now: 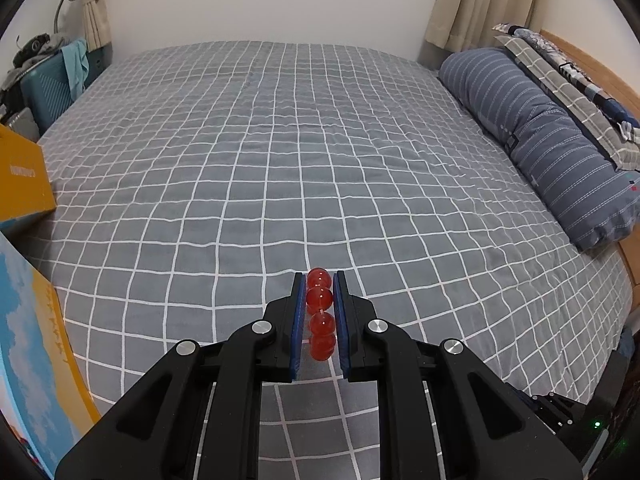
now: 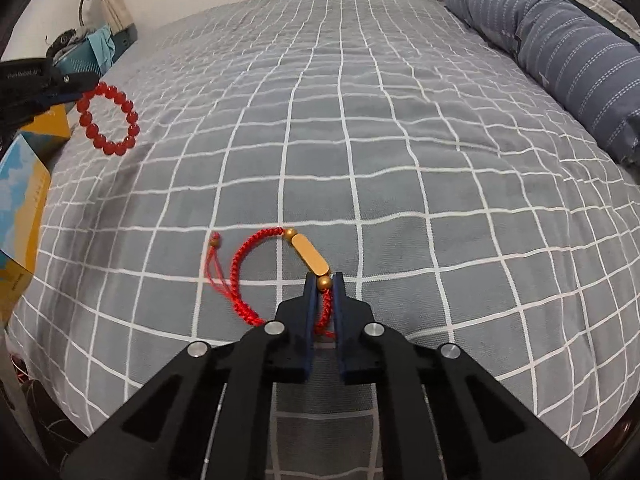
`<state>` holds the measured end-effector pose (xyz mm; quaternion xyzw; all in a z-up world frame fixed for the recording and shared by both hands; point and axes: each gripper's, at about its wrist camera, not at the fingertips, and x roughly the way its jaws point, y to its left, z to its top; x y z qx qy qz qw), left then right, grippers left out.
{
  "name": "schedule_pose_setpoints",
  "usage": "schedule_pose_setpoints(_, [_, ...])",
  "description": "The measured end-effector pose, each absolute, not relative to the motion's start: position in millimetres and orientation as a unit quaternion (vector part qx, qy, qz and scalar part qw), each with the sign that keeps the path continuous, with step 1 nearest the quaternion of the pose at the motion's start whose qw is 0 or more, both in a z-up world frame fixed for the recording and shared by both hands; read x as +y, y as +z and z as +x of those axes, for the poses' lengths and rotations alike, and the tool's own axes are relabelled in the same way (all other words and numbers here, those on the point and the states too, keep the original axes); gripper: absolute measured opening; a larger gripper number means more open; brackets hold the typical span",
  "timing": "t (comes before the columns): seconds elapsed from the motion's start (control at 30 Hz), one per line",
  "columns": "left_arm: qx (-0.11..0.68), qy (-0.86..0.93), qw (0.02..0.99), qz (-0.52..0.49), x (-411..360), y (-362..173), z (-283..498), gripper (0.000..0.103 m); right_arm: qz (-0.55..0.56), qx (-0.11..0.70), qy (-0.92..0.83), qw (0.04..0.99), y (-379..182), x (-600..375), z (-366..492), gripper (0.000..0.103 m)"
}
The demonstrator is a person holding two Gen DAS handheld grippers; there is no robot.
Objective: Organize jewelry
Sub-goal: 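Lift both held bracelets and carry them to the white box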
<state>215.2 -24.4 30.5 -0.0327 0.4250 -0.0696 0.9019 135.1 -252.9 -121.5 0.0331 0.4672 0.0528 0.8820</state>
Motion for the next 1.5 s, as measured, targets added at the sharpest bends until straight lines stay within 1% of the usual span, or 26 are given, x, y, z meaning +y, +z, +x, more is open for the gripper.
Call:
schedule_pose_setpoints(0.2, [0.42,-0.076,0.904,-0.026,-30,37,207,0.013,0.046,0.446,0.051,0.893,-106,-255,127,0.007])
schedule_pose_setpoints(0.53, [0.404,-0.083,0.911,-0.021,-32,56,180,0.013,0.078,0.434,0.022,0.897,-93,-268,111,0.007])
schedule_pose_setpoints(0.87, [0.394,-0.053,0.918,-0.011,-13,78,145,0.013,0.081,0.404,-0.006,0.911,-51,-254,97,0.007])
schedule_pose_setpoints(1.17, [0.375,-0.004,0.927,-0.016,51,115,105,0.013,0.059,0.373,0.035,0.925,5,-189,102,0.007])
schedule_pose_setpoints(1.5, [0.345,0.059,0.936,-0.036,142,162,54,0.013,0.024,0.341,0.114,0.933,67,-77,106,0.007])
